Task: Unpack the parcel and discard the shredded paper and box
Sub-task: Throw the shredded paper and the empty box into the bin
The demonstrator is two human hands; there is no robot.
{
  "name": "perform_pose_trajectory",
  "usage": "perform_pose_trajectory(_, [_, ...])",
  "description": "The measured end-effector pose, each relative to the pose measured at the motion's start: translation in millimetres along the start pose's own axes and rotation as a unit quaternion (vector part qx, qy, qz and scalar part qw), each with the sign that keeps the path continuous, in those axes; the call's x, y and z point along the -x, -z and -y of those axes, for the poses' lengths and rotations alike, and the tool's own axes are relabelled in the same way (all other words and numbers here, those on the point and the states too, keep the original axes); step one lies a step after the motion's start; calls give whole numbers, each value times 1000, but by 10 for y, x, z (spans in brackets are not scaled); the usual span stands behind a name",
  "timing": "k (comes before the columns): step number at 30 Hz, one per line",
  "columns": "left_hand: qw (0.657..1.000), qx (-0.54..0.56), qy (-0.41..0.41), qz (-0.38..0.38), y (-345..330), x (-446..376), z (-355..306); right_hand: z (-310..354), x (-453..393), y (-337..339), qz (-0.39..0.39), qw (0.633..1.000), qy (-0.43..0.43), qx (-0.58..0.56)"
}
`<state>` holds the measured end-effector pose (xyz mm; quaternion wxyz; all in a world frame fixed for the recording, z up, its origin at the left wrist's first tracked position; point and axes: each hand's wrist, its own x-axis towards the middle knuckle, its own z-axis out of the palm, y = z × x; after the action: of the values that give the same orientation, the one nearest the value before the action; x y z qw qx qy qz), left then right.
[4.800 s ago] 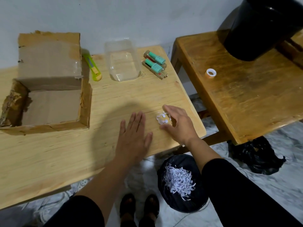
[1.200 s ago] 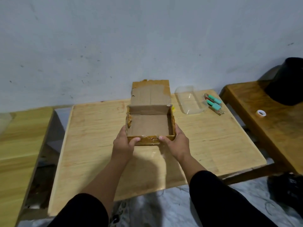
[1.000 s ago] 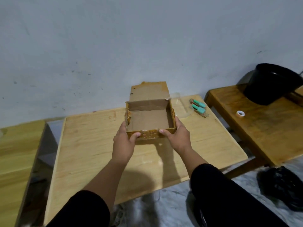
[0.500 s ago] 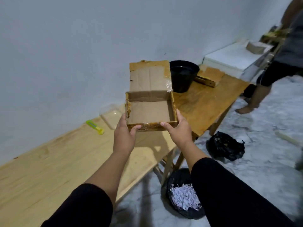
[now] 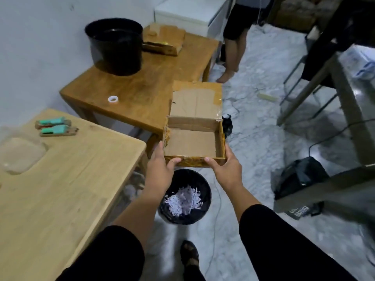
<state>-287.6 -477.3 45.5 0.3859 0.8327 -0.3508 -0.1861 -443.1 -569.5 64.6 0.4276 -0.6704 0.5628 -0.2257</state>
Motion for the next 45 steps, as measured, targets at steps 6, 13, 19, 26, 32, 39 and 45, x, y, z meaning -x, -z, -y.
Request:
perform_pose_trajectory(6, [998, -12, 17, 63, -714, -23, 322, -824, -240, -134, 4, 998, -63, 13])
perform_pose_trajectory(13, [991, -45, 39, 117, -1380, -168, 1140, -1668, -546, -646, 82, 991, -99, 28])
perform_pose_trajectory(19, [973, -120, 63, 187, -1870, -355, 1585, -2103, -865, -1105, 185, 965, -116, 149])
perform_pose_trajectory(26, [893, -392, -42, 217, -1747, -379, 1213, -1812, -991, -1132, 298, 878, -56, 370])
perform_pose_trajectory(32, [887, -413, -130, 161, -1179, -688, 646, -795, -1070, -761, 265, 867, 43, 419])
perform_pose_trajectory(39, [918, -370, -143, -28, -39, -1025, -412, 769, -1083, -351, 175, 868, 215, 412])
perform_pose_trajectory(45, [910, -354, -123, -178, 1027, -1182, -877, 2003, -959, -258, 130, 846, 346, 384])
